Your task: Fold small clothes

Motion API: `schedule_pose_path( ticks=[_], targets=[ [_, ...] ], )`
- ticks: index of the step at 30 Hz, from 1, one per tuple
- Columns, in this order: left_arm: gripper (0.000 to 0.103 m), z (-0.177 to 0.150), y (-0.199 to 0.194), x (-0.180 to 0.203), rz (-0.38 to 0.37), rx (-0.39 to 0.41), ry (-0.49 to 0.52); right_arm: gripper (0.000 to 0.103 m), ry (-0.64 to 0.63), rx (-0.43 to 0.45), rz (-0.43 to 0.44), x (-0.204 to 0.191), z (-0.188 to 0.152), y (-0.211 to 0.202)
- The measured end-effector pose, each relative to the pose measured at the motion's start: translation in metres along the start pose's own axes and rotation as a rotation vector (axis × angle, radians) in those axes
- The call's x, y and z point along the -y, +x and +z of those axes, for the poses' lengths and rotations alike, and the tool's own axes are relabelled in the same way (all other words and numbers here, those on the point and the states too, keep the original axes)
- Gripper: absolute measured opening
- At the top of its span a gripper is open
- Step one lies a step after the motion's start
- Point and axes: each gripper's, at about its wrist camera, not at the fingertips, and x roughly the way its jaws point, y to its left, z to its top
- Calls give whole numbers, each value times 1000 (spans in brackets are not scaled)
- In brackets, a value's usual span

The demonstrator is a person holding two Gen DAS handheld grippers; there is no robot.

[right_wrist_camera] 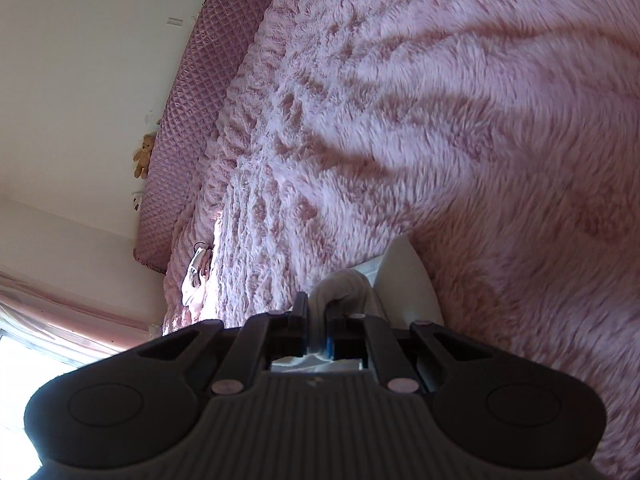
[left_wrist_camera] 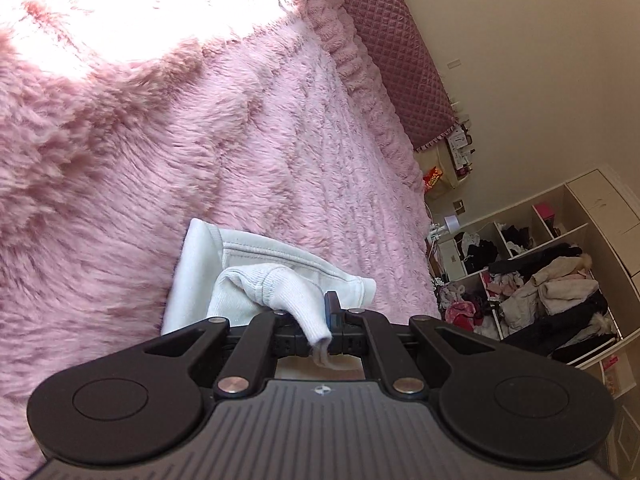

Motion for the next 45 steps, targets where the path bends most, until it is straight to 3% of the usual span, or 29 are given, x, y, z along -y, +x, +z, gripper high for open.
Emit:
schedule_pose_path(
  ticks=[2, 5, 7, 10, 11, 12, 15, 20, 22, 28, 41, 43, 45],
  targets=[
    [5, -2, 0, -2, 13, -4, -13, 3, 3, -4, -12, 2, 1, 4],
    [14, 3, 0, 0, 53, -20, -26, 5, 18, -19, -21, 5, 2, 8],
    [30, 6, -6, 8, 90, -20, -10, 16, 24, -32, -22, 5, 4, 8],
    [46, 8, -28, 26, 124, 0, 48, 46, -32, 2, -49, -9, 5, -1],
    [49, 8, -41, 33, 146, 19, 72, 61, -61, 26, -62, -16, 4, -9],
    [51, 6, -54, 38, 167, 37, 95, 64, -92, 45, -68, -23, 3, -16],
    [53, -8, -94, 50, 206, 56, 178, 64, -216, 65, -59, -42, -4, -53],
    [71, -60, -148, 57, 282, 45, 310, 64, -617, 54, -197, -58, -54, -120],
    [76, -85, -167, 52, 288, 46, 337, 64, -714, 26, -240, -48, -74, -139],
    [76, -110, -177, 27, 325, 25, 251, 63, -776, -49, -334, -15, -111, -150],
    [77, -111, -155, 23, 312, -6, 218, 62, -808, -61, -343, -23, -129, -130],
    [77, -111, -153, 21, 314, -4, 225, 55, -811, -72, -337, -23, -129, -127],
    [76, -114, -152, 20, 307, -1, 232, 23, -824, -82, -338, -23, -131, -124]
  ],
)
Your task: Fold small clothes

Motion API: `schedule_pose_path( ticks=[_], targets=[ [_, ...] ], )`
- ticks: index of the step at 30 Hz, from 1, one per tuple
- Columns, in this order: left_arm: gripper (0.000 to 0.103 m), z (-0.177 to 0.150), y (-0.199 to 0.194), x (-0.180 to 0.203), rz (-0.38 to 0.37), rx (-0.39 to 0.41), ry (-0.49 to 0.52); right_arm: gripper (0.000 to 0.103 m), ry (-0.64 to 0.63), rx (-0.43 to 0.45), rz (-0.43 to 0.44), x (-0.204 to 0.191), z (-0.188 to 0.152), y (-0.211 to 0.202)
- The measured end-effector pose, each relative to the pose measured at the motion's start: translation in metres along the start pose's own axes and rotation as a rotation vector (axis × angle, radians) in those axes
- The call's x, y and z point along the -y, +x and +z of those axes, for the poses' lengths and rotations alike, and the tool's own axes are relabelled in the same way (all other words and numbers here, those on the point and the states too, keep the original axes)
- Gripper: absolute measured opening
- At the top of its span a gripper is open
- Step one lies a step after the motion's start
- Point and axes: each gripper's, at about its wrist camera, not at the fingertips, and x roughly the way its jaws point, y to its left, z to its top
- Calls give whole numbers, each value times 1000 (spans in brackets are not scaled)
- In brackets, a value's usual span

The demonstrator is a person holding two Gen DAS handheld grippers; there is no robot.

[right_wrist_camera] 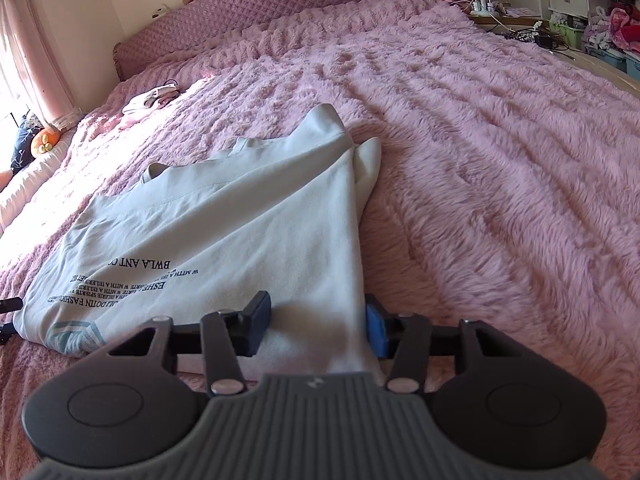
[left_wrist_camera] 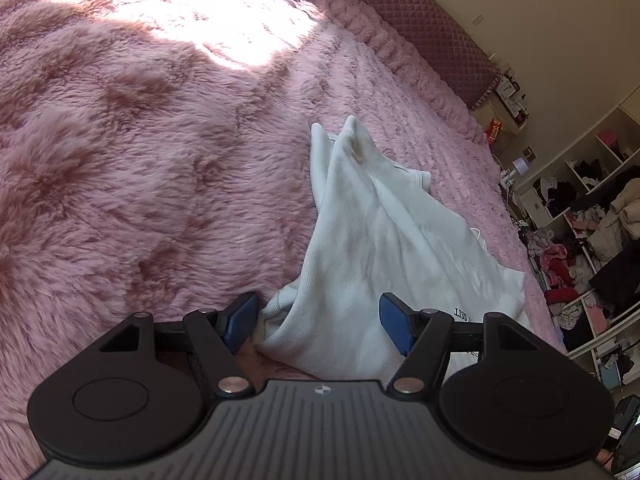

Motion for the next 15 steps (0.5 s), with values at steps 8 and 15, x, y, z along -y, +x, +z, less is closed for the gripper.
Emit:
schedule_pose_path(
  ticks=[8, 15],
  targets=[
    [21, -7, -10, 3, -32, 76, 45, 6, -34, 22, -10, -4, -3, -8],
    [3, -2, -38, 8, -34, 91, 32, 2, -32, 76, 7, -2, -1, -49]
  ],
)
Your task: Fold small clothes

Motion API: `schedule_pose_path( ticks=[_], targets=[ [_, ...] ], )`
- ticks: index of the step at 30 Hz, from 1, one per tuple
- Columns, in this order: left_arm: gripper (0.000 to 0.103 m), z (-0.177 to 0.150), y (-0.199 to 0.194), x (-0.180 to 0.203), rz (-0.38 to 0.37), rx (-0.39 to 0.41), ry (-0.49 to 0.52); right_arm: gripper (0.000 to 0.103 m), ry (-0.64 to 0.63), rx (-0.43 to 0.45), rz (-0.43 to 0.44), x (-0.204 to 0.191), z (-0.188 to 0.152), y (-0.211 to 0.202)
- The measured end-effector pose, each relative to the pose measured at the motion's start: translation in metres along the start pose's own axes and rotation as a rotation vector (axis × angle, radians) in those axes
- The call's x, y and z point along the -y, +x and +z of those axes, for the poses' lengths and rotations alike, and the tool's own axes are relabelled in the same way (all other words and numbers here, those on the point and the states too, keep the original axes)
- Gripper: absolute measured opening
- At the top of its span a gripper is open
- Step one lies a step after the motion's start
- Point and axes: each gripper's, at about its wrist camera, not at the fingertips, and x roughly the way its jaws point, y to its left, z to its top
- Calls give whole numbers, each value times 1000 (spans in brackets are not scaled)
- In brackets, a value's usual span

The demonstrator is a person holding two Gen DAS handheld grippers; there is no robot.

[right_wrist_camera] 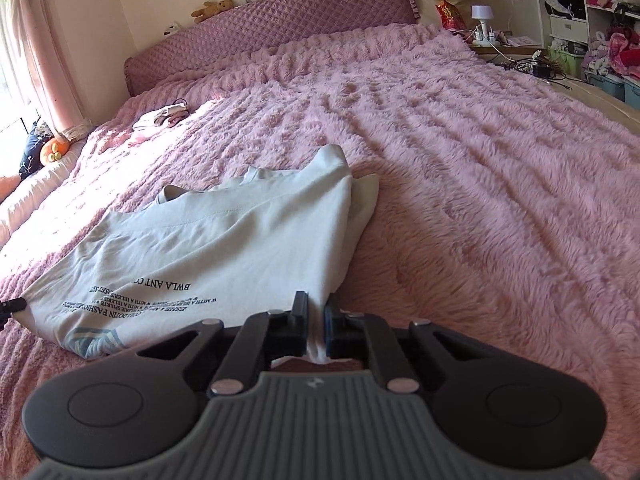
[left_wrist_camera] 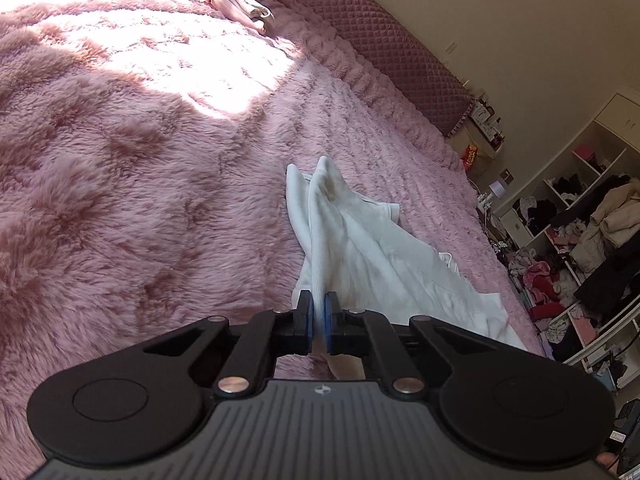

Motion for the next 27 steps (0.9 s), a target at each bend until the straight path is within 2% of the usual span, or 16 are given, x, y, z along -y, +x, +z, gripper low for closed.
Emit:
schedule_pose_path(
  ticks=[4, 7, 8, 9, 11, 12, 13, 19, 20, 21, 23, 25, 27],
  targets=[
    [3, -6, 21, -12, 92, -126, 12, 1, -19, -101, -35, 11, -25, 19],
    [4, -10, 29, -17, 69, -138, 1, 6, 88, -103, -8, 24, -35, 29],
    [5, -10, 28, -17, 62, -133, 3, 17, 123, -86, -2, 27, -35, 27],
    [6, -9, 27, -18, 50, -130, 3, 34, 154, -60, 12, 31, -35, 23],
    [16, -7, 26, -19, 21, -128, -3, 48, 171, -33, 44, 34, -35, 16],
    [23, -5, 26, -19, 3, -128, -4, 48, 160, -26, 50, 33, -35, 14],
    [25, -3, 26, -18, -10, -128, 2, 48, 136, -32, 65, 32, -35, 13],
    [26, 2, 38, 1, -18, -118, 91, 48, 94, -55, 69, 20, -37, 20],
    [23, 1, 40, 6, 9, -117, 124, 43, 91, -55, 64, 18, -37, 21],
    [8, -1, 41, 10, 40, -112, 149, 25, 89, -57, 58, 17, -37, 22],
    [6, -5, 37, 16, 61, -78, 173, 2, 70, -81, 34, 15, -35, 25],
    [2, -9, 21, 16, 51, -8, 142, 1, 52, -74, 37, 14, -32, 22],
    [2, -11, 4, 10, 44, 42, 81, 1, 40, -36, 44, 15, -26, 10]
  ],
)
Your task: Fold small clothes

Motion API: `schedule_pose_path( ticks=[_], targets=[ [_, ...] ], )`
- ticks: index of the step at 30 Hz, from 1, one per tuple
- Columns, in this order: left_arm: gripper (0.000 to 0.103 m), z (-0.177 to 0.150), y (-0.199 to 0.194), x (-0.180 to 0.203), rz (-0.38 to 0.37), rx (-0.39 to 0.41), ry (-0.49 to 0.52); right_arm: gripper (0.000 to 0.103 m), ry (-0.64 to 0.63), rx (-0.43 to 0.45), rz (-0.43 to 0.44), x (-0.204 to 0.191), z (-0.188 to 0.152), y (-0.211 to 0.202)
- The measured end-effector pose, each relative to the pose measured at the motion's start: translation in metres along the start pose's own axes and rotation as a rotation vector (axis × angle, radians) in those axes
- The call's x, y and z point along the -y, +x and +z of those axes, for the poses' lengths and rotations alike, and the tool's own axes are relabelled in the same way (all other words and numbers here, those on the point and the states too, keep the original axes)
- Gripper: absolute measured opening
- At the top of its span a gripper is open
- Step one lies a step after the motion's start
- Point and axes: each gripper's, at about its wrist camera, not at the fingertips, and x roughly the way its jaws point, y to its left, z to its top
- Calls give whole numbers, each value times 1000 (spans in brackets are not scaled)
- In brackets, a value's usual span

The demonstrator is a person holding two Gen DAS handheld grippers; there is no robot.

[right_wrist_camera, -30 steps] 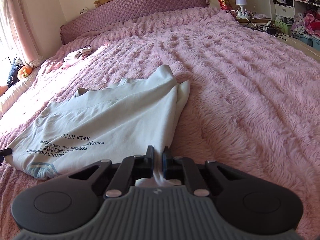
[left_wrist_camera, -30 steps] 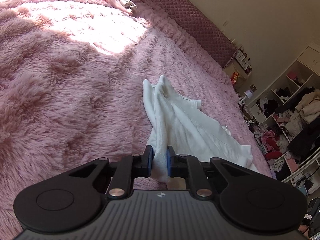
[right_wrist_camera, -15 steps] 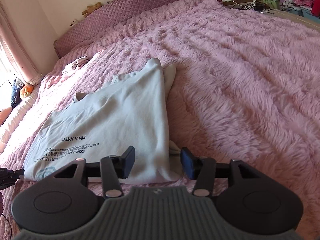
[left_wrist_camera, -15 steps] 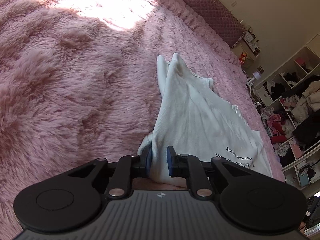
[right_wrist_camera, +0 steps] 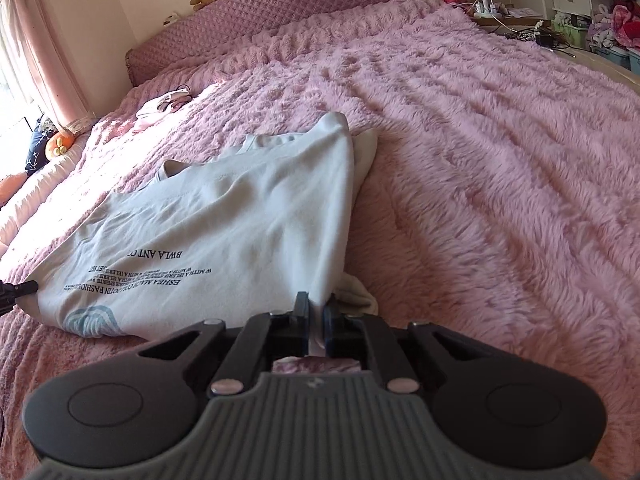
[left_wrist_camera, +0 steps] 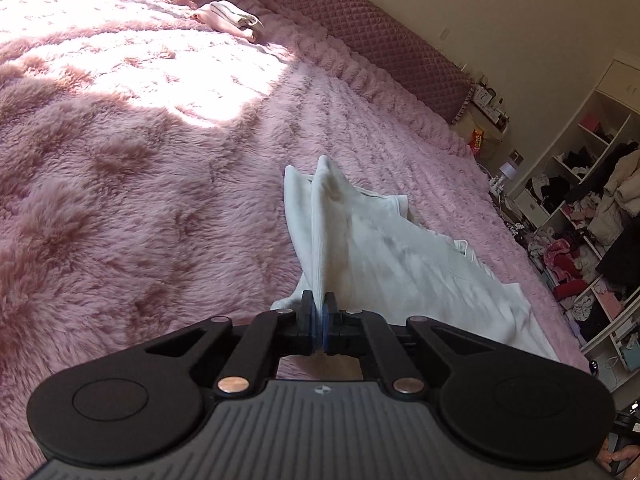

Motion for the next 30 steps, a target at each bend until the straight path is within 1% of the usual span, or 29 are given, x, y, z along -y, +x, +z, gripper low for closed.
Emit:
schedule_pose_path(
  ticks=[1, 2, 4, 5, 7, 9, 10, 11, 12, 14, 16, 17, 18, 19, 20, 21, 22, 24, 26, 28, 29, 30],
  targets=[
    [3, -2, -2, -3, 5, -4, -7, 1, 1, 4, 17, 2, 3, -6],
    [3, -6, 1, -5, 26, -26, 7, 1, 2, -5, 21, 4, 3, -7],
    [3, -16, 17, -11, 84, -110, 30, 1, -26, -46, 1, 6, -2, 2],
    [3, -18, 22, -13, 94, -129, 23, 1, -42, -69, -9, 5, -5, 8],
    [4, -17, 29, -15, 112, -136, -2, 1, -63, -93, -26, 7, -12, 18],
    [5, -12, 32, -12, 110, -153, 15, 4, -45, -94, -24, 8, -12, 20],
    [9, -9, 30, -11, 108, -154, 35, 9, -41, -91, -20, 10, -11, 19],
    [9, -6, 29, -10, 95, -165, 44, 20, -39, -90, -16, 11, -9, 17],
    [17, -2, 27, -11, 86, -172, 46, 31, -35, -83, -19, 11, -6, 14],
    [21, 6, 23, -10, 72, -171, 59, 35, -39, -30, -15, 12, 2, 5],
    [31, 19, 23, -1, 101, -141, 113, 39, -49, 23, -13, 10, 14, 2],
    [34, 25, 24, 3, 114, -114, 137, 42, -50, 40, -14, 10, 20, 3],
    [36, 31, 27, 8, 109, -90, 157, 42, -51, 61, -18, 9, 28, 6],
    [41, 36, 32, 11, 99, -76, 165, 42, -51, 71, -21, 9, 36, 11],
    [44, 42, 39, 14, 92, -64, 168, 42, -55, 83, -25, 8, 43, 17],
    [49, 48, 51, 20, 84, -54, 179, 42, -60, 100, -32, 7, 51, 24],
    [52, 54, 62, 25, 92, -46, 201, 42, -64, 110, -36, 6, 58, 31],
    [54, 63, 86, 35, 124, -32, 248, 44, -66, 126, -50, 5, 72, 46],
    [56, 69, 108, 41, 160, -37, 278, 49, -55, 137, -61, 7, 85, 63],
    [56, 74, 130, 46, 194, -44, 295, 49, -41, 139, -64, 9, 94, 77],
    [56, 76, 136, 47, 193, -43, 293, 49, -35, 138, -66, 10, 97, 84],
    [56, 77, 141, 48, 176, -38, 286, 49, -32, 138, -67, 11, 100, 89]
  ],
)
